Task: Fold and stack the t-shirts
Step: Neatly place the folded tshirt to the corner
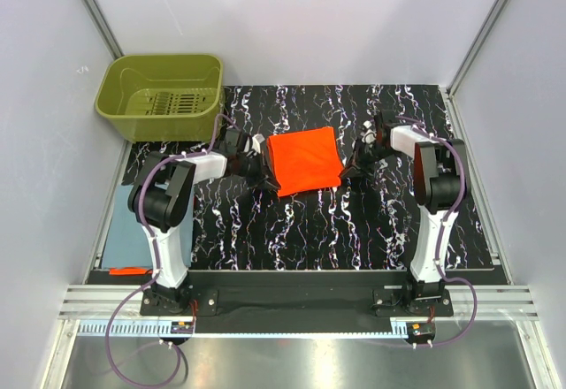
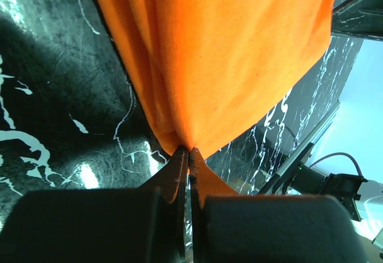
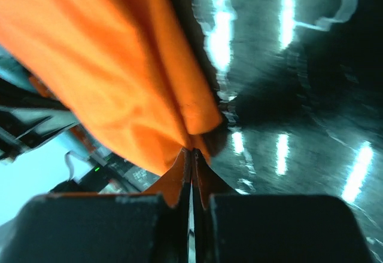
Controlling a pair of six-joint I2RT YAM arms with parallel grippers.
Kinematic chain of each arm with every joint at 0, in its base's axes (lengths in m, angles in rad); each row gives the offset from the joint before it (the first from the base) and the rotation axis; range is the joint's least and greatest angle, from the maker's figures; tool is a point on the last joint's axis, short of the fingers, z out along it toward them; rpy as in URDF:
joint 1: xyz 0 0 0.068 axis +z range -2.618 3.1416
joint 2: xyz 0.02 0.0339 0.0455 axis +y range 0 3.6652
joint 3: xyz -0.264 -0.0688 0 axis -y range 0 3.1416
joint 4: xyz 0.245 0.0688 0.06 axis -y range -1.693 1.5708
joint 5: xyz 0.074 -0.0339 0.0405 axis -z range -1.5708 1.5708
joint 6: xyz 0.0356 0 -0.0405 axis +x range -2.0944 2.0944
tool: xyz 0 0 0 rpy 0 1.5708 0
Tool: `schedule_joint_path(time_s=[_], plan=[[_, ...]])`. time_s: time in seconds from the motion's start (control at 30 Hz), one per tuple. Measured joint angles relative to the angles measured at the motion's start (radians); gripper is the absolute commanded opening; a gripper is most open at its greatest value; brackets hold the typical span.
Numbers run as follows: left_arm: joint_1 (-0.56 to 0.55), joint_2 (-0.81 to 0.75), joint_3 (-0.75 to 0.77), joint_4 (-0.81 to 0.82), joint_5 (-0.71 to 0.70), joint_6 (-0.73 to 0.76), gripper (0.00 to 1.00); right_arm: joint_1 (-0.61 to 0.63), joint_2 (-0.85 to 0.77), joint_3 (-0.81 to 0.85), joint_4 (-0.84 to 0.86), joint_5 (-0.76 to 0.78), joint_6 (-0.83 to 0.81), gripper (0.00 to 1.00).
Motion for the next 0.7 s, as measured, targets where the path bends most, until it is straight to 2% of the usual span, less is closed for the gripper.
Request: schedule_joint_path(time_s=[0.2,0.4,0.43,0.5,0.57,0.67,0.7], plan=[[0.000,0.000,-0.034,0.016,-0.002,-0.001,0.00,0.000,-0.045,-0.019,-0.017,0.097,-0.009,0.00],[-0.003,-0.001,-0.047,0.026,-0.002,-0.001,0.00,0.006,-0.056,-0.017,-0.035,0.126,-0.032,0.00],[-0.003,-0.002,-0.047,0.025,-0.002,0.000,0.06,0.006,-0.056,-0.016,-0.038,0.127,-0.036,0.00],[-0.003,-0.005,-0.047,0.023,-0.002,0.001,0.16,0.007,-0.056,-0.014,-0.045,0.133,-0.044,0.09],[-0.003,-0.016,-0.047,0.008,-0.009,0.013,0.36,0.007,-0.056,-0.008,-0.063,0.148,-0.052,0.12],[-0.001,-0.049,-0.048,-0.027,-0.022,0.027,0.42,0.006,-0.057,0.002,-0.088,0.192,-0.068,0.27],[0.001,-0.063,-0.051,-0.034,-0.024,0.030,0.42,0.007,-0.060,0.002,-0.095,0.213,-0.073,0.29]])
